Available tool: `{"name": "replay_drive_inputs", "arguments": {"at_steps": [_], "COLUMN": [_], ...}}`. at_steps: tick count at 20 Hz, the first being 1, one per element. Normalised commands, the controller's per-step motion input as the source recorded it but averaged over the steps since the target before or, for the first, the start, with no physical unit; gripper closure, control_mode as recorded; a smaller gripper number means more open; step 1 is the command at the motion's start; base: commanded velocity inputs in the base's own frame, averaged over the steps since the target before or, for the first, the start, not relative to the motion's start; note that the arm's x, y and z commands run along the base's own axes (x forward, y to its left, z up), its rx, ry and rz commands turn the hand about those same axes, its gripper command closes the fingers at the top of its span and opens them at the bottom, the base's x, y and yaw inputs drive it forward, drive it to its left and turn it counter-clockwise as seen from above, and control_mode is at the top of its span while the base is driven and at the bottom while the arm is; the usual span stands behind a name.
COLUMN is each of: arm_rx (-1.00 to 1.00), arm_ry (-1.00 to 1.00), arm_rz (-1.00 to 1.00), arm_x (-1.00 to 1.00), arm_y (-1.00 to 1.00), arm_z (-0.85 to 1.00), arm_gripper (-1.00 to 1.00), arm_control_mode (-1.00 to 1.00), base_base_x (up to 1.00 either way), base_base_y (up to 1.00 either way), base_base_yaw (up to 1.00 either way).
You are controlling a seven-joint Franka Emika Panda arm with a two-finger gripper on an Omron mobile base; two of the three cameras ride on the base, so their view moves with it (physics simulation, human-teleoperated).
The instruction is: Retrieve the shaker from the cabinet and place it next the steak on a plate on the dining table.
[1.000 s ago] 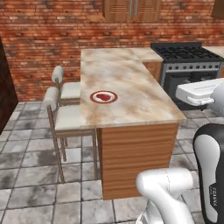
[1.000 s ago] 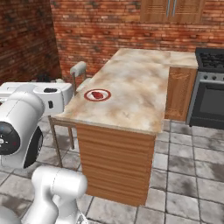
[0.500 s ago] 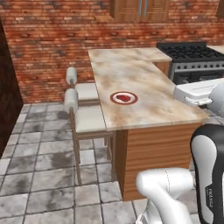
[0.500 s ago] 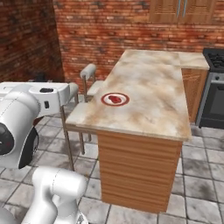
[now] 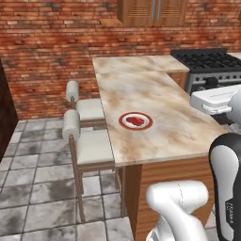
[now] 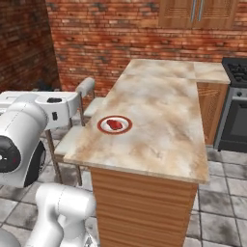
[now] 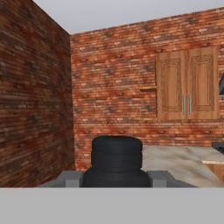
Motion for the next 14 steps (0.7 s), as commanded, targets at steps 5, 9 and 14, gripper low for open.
{"name": "replay_drive_inputs", "arguments": {"at_steps": [5,9,14], "arm_rx": [0.0,0.0,0.0], "arm_ry": [0.0,0.0,0.0], "arm_rz": [0.0,0.0,0.0], "arm_x": [0.0,0.0,0.0], "arm_y": [0.0,0.0,0.0], "arm_z": [0.0,0.0,0.0], "arm_gripper": [1.0,1.0,1.0], "arm_control_mode": [1.0,1.0,1.0], "base_base_x": [0.73,0.11,-0.15], "base_base_y": [0.13,0.06,0.03], "base_base_yaw": [-0.09,-0.11,-0.2]}}
